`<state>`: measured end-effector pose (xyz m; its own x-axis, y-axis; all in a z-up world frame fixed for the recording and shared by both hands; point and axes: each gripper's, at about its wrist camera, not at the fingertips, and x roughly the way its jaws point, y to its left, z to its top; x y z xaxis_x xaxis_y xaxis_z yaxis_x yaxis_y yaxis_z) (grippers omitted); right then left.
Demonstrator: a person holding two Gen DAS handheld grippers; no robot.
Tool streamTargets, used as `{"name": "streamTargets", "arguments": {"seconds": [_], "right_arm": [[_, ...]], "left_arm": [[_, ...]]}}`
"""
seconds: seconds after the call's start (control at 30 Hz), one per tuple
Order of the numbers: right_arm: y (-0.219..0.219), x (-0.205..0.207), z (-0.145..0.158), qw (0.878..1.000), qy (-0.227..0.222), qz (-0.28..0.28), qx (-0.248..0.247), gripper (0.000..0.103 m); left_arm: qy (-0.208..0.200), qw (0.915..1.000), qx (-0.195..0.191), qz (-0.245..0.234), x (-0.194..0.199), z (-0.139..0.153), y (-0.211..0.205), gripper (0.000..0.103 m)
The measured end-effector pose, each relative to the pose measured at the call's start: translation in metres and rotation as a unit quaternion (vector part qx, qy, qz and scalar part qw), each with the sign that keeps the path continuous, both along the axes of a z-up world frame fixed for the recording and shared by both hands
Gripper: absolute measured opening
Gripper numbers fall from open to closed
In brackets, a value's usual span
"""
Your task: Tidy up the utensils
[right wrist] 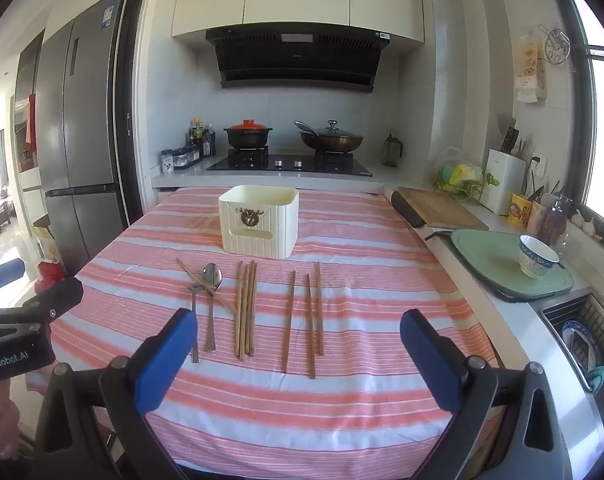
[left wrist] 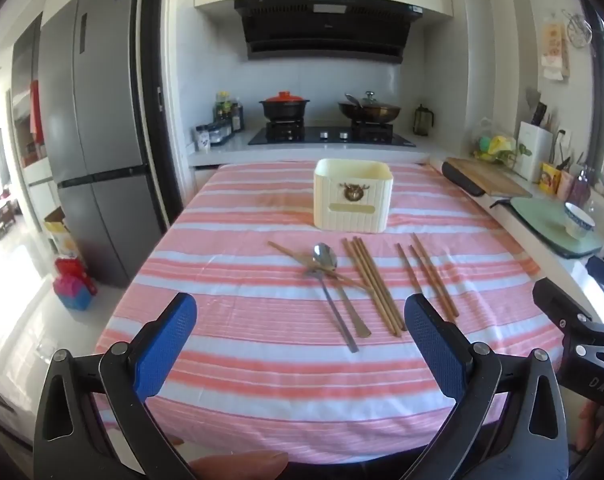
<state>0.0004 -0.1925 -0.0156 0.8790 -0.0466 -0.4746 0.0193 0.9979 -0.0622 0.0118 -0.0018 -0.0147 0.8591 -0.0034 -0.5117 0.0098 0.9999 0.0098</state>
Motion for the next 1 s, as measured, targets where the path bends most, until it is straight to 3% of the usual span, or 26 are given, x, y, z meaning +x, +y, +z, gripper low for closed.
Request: {"name": "streamTargets", "arguments": {"seconds": [1.0], "right_arm": [[0.003,0.006,-0.007,1.0,0.007,0.002,0.003,0.103]], "left_arm": [[0.016,0.9999,0.002,0.002,0.005,-0.01,0.0,0.103]]}}
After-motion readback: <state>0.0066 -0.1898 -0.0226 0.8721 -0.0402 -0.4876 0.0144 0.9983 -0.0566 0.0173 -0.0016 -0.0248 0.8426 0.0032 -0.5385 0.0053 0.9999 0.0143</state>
